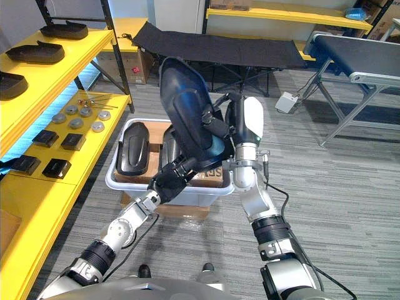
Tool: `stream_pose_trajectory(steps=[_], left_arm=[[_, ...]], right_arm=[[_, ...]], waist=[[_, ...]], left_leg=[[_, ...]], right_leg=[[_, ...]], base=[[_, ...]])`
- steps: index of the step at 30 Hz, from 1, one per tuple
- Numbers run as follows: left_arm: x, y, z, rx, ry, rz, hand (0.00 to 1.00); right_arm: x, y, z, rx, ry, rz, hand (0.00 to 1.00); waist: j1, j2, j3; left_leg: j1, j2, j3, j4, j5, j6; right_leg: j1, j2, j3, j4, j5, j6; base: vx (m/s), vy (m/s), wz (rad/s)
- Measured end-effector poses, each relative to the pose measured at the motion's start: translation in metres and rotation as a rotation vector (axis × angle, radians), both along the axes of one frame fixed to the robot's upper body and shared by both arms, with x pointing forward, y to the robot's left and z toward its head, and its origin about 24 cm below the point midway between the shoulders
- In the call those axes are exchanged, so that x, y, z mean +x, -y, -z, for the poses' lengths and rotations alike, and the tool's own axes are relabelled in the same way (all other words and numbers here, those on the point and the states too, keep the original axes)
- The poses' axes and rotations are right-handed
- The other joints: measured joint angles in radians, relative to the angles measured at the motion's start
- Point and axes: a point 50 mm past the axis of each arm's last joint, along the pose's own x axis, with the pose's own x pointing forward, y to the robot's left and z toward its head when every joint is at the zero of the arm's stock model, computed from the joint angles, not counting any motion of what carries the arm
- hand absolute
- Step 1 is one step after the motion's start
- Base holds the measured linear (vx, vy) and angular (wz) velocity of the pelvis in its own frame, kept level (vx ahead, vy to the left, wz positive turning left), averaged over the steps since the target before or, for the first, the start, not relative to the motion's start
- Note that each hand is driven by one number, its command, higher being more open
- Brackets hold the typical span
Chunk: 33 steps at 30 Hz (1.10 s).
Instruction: Walk over and take three plastic housings, then place them on the shelf
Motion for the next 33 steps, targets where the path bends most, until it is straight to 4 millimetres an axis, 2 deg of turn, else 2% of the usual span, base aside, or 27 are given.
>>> stream_pose_trajectory(steps=[4,8,11,19,20,23,29,33], left_arm=[[0.004,0.003,-0.006,0.108,0.048,-0.027,1.0],[0.01,-0.003,-0.016,0.144,0.052,-0.166,1.0],[0.016,-0.01,-0.026,0.138,0.059,-0.288,1.0],[0.016,-0.005,-0.027,0.123,-0.01,-0.356,1.0],[0.016,-0.006,-0.027,0.103,-0.028,-0.362,0.0],[0.018,-0.009,-0.027,0.052,-0.069,-0.4,0.0],[0.027,-0.034,-0.04,-0.087,-0.039,-0.605,0.0],[0.028,-0.036,-0.045,-0.121,-0.003,-0.611,0.0]], right_arm=[[-0.001,-0.014,0.006,-0.021,-0.038,-0.068,0.0],[-0.004,-0.025,0.013,-0.013,-0.075,-0.115,0.0],[-0.006,-0.027,0.018,-0.015,-0.098,-0.127,0.0],[-0.01,-0.023,0.025,0.035,-0.115,-0.09,0.0],[-0.011,-0.023,0.027,0.036,-0.121,-0.087,0.0],[-0.016,-0.021,0.034,0.04,-0.14,-0.074,0.0],[-0.03,-0.016,0.055,0.04,-0.217,-0.061,0.0],[-0.031,-0.017,0.056,0.041,-0.221,-0.063,0.0]], waist=[[0.002,-0.001,-0.001],[0.002,-0.001,-0.001],[0.003,-0.003,-0.002],[0.013,-0.016,-0.01],[0.012,-0.019,-0.012],[0.011,-0.027,-0.015],[0.012,-0.031,-0.015],[0.015,-0.037,-0.018]], left_leg=[[0.0,-0.001,-0.002,0.0,0.0,0.0],[0.0,0.0,-0.004,0.0,0.0,0.0],[-0.001,-0.001,-0.007,0.0,0.0,0.0],[-0.002,0.0,-0.007,-0.002,-0.001,-0.001],[-0.002,0.0,-0.005,-0.003,-0.002,-0.002],[-0.002,0.0,-0.004,-0.003,-0.002,-0.002],[-0.002,0.001,-0.003,-0.003,-0.002,-0.002],[-0.002,0.001,-0.003,-0.001,-0.002,-0.002]], right_leg=[[0.001,0.0,-0.001,0.0,0.001,0.0],[0.002,0.0,-0.004,0.0,0.001,0.0],[0.002,-0.001,-0.007,0.0,0.0,0.0],[0.001,-0.001,-0.007,0.0,-0.001,-0.001],[0.001,-0.001,-0.006,0.0,-0.001,-0.001],[0.0,-0.001,-0.006,0.0,-0.001,-0.001],[0.0,0.0,-0.006,0.0,-0.002,-0.002],[0.0,0.0,-0.006,0.0,-0.002,-0.002]], base=[[0.0,0.0,0.0],[0.0,0.0,0.01],[0.0,0.0,0.01],[0.0,0.0,0.0],[0.0,0.0,0.0],[0.0,0.0,0.0],[0.0,0.0,0.0],[0.0,0.0,0.0]])
